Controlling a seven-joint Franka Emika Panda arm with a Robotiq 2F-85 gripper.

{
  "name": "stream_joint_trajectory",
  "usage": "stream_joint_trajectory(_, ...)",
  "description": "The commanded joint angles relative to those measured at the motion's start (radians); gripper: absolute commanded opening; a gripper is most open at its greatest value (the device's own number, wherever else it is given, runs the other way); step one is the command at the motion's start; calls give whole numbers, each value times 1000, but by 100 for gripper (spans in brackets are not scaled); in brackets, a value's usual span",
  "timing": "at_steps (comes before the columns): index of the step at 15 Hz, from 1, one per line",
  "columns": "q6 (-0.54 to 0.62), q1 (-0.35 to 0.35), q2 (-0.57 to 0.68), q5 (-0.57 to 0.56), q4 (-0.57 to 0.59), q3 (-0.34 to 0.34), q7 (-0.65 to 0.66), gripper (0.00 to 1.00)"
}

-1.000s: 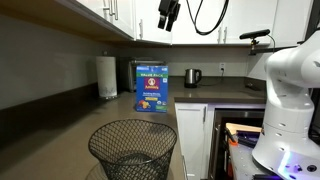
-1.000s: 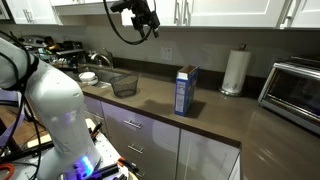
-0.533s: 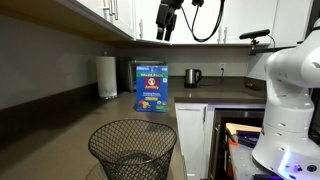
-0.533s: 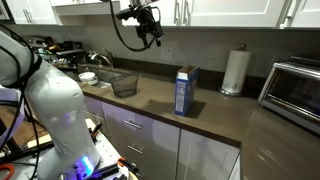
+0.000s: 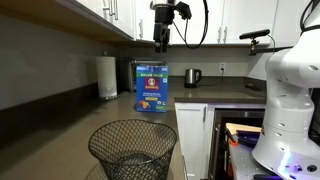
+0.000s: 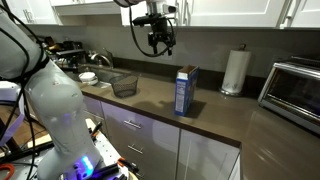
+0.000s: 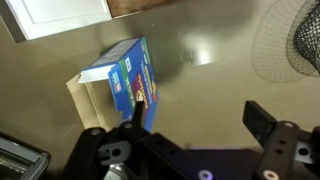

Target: Move the blue box to the left

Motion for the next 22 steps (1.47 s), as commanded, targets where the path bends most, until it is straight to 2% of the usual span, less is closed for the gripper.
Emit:
stream_joint_trajectory(1, -62, -24, 80, -20, 98, -21, -91, 100)
stream_joint_trajectory(4, -96, -26, 141, 11, 150, -50, -149, 100)
stream_joint_trajectory(5, -56, -28, 86, 0, 92, -32, -99, 100)
stream_joint_trajectory(11, -68, -30, 133, 1, 126, -41, -118, 100)
stream_joint_trajectory(17, 65, -43, 183, -6, 117, -64, -147, 100)
stream_joint_trajectory(22, 128, -55, 248, 20, 120, -86, -187, 100)
